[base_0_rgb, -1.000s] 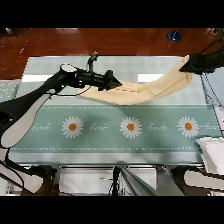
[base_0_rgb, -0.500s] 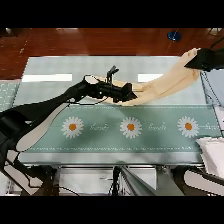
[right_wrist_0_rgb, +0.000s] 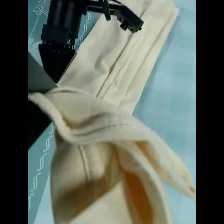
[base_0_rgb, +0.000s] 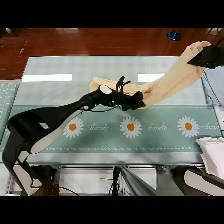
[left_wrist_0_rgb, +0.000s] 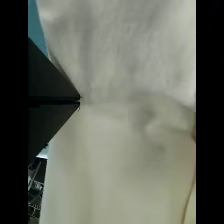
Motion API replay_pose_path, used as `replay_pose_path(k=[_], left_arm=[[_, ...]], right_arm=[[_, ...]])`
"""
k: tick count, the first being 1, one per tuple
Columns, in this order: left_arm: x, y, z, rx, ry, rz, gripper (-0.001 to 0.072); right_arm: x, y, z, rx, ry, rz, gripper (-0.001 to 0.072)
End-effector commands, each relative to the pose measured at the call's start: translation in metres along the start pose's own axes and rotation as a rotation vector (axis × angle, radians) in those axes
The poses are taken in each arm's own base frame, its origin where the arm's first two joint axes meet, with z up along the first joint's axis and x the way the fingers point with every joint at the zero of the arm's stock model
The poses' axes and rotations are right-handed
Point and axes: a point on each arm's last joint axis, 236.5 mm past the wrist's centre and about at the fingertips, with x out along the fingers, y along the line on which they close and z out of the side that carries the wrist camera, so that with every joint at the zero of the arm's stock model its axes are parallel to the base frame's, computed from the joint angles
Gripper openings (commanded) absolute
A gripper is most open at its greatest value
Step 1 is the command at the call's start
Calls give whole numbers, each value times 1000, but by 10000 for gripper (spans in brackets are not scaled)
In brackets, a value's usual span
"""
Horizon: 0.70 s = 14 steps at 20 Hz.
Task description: Fold the shirts.
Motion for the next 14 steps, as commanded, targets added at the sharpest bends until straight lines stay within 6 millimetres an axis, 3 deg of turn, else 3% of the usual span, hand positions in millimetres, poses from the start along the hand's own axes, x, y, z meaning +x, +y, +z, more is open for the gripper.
replay_pose_path(k=[1,4,6,8,11,14], left_arm=[[36,-21,-14,-48,6,-58,24],[46,-38,-8,-22,-8,-89,24],[30,-38,11,9,-24,-94,23],[-4,-39,34,90,-17,-90,23],[-96,-40,78,271,-39,-16,22],[-229,-41,121,412,-152,114,23]], right_arm=[[-2,8,3,-6,-16,27,22],[-2,8,3,-6,-15,27,22],[-2,8,2,-6,-11,27,22],[-2,8,2,-5,-10,29,22],[2,13,0,-24,2,25,22],[23,26,-8,-66,42,-12,22]])
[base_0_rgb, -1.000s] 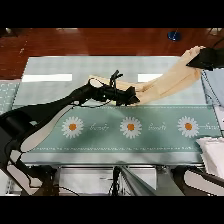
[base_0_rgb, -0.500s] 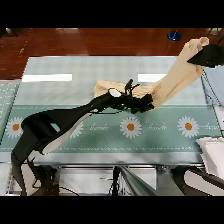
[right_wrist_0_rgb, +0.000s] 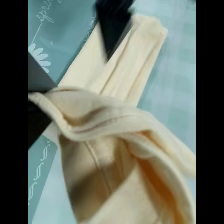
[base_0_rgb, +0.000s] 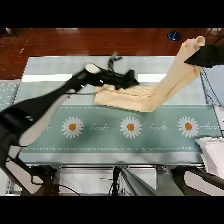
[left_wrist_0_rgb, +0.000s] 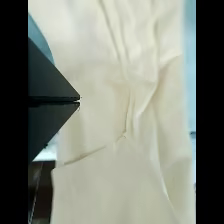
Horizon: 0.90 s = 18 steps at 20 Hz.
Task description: Fold the shirts.
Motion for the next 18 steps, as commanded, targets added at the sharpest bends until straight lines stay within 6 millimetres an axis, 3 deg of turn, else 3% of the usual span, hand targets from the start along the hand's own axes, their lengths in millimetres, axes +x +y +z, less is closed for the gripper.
replay_pose_path(k=[1,4,6,8,10,12,13,16,18], left_arm=[[-147,13,46,195,-78,169,23],[-292,-10,79,274,-320,238,23],[-377,-24,83,324,-488,317,24],[-444,-38,74,363,-619,401,25],[-493,-51,63,374,-737,465,25],[-517,-65,54,390,-804,497,25],[-519,-71,51,400,-814,503,25],[-503,-81,46,428,-776,476,25],[-487,-86,45,462,-731,457,25]], right_arm=[[23,16,-5,-38,28,-26,22],[58,50,-2,-48,12,10,22],[86,73,2,-54,6,41,22],[119,93,3,-65,5,68,22],[157,111,-4,-65,27,91,22],[196,130,-15,-76,52,109,22],[218,140,-22,-78,59,118,22],[278,169,-47,-47,74,136,23],[313,192,-75,3,117,174,54]])
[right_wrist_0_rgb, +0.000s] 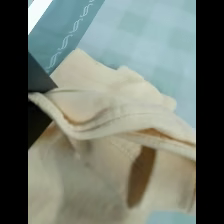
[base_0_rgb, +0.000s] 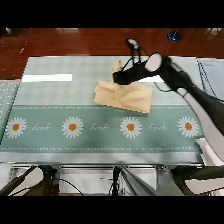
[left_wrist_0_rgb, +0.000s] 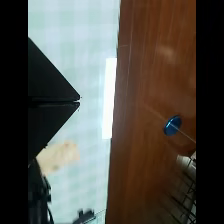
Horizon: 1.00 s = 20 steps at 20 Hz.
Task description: Fold the shirts.
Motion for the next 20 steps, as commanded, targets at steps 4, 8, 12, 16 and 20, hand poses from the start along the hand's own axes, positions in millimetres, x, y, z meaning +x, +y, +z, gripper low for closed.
replay_pose_path(k=[4,8,12,16,20], left_arm=[[19,-23,-22,33,69,-76,25],[39,-19,-49,-15,140,-106,25],[48,-2,-71,4,195,-75,27],[53,41,-93,43,286,57,351],[58,59,-113,28,368,81,463]], right_arm=[[84,60,-43,102,36,111,482],[19,50,11,42,-97,97,499],[-112,-64,37,-55,-111,-238,495],[-273,-240,-69,103,312,-798,496],[-245,-254,-126,494,274,-387,599]])
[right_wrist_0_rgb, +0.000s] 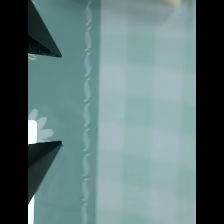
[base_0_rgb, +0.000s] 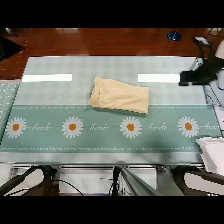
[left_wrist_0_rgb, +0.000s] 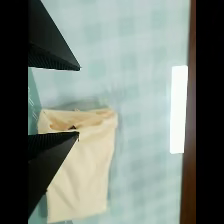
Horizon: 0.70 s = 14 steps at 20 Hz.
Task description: Fold the shirts.
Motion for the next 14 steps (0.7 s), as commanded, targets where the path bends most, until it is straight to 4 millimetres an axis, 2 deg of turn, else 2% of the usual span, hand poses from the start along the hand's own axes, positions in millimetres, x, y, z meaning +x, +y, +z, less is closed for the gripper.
replay_pose_path(k=[1,4,7,11,14], left_arm=[[10,16,-21,-10,92,23,462],[16,19,-32,-65,120,17,462],[20,20,-41,-96,144,12,461],[21,20,-43,-102,151,9,461],[21,20,-43,-102,151,9,461]], right_arm=[[22,-4,-43,276,102,335,599],[55,39,-39,375,34,546,598],[84,65,-42,370,6,536,598],[103,98,-31,357,-36,536,593],[123,134,-33,380,14,594,593]])
